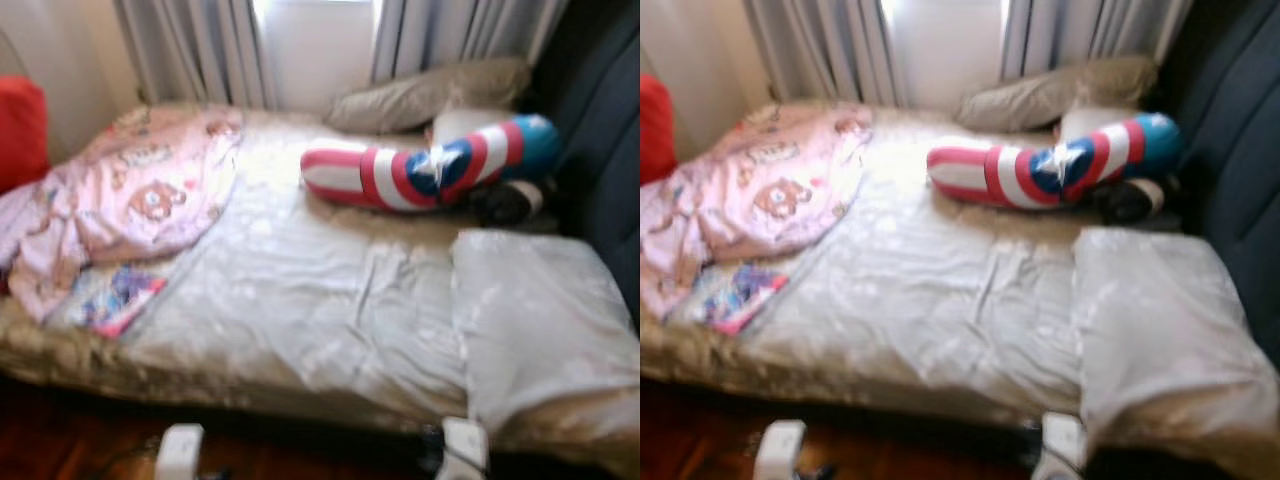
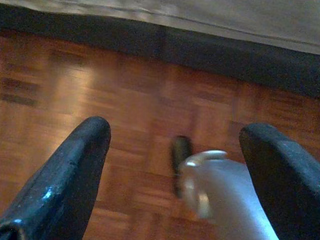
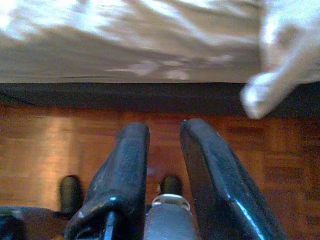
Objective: Clean up the room
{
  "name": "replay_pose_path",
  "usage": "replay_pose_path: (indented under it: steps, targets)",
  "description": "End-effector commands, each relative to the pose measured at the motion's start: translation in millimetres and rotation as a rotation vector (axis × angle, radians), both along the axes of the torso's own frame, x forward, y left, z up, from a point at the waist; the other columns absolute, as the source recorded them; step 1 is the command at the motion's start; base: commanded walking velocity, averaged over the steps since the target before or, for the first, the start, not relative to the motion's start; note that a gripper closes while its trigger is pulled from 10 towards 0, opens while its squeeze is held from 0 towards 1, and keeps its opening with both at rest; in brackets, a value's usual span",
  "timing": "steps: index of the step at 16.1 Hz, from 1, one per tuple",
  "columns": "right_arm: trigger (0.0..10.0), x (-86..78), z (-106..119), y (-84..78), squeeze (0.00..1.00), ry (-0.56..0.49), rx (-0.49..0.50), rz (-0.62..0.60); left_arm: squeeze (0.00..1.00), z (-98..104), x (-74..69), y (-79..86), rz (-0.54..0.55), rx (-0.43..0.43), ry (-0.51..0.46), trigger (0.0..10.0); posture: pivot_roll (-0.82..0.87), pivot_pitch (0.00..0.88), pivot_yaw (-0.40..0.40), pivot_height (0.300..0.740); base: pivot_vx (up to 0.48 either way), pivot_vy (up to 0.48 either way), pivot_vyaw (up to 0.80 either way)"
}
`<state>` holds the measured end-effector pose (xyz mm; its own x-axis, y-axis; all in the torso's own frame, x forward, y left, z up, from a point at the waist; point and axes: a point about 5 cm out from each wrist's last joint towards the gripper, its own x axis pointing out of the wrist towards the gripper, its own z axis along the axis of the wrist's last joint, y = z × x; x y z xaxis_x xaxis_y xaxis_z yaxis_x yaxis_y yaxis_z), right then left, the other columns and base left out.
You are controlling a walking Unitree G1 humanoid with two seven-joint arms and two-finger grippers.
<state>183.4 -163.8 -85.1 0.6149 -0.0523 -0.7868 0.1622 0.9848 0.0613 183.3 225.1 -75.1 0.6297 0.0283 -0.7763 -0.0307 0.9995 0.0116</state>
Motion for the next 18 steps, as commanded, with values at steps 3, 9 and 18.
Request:
replay_pose_path:
  steps: [3,9,18]
  targets:
    - [10.0,-5.5,-1.6,-13.4,0.00,0.020,-0.032,-0.011,0.00,-0.2,3.5,-8.0,-0.015,-0.014,-0.001,10.0,0.03,0.009,-0.006,0.740,0.000,0.444,0.00]
    - [10.0,-5.9,-1.9,-13.6,0.00,0.023,-0.035,-0.006,0.00,-0.5,3.1,-8.4,-0.014,-0.017,0.000,10.0,0.03,0.010,-0.010,0.740,0.000,0.445,0.00]
    - [10.0,-5.1,-1.5,-12.8,0.00,0.020,-0.037,-0.003,0.00,-0.3,3.3,-8.0,-0.015,-0.016,0.000,10.0,0.03,0.009,-0.010,0.740,0.000,0.443,0.00]
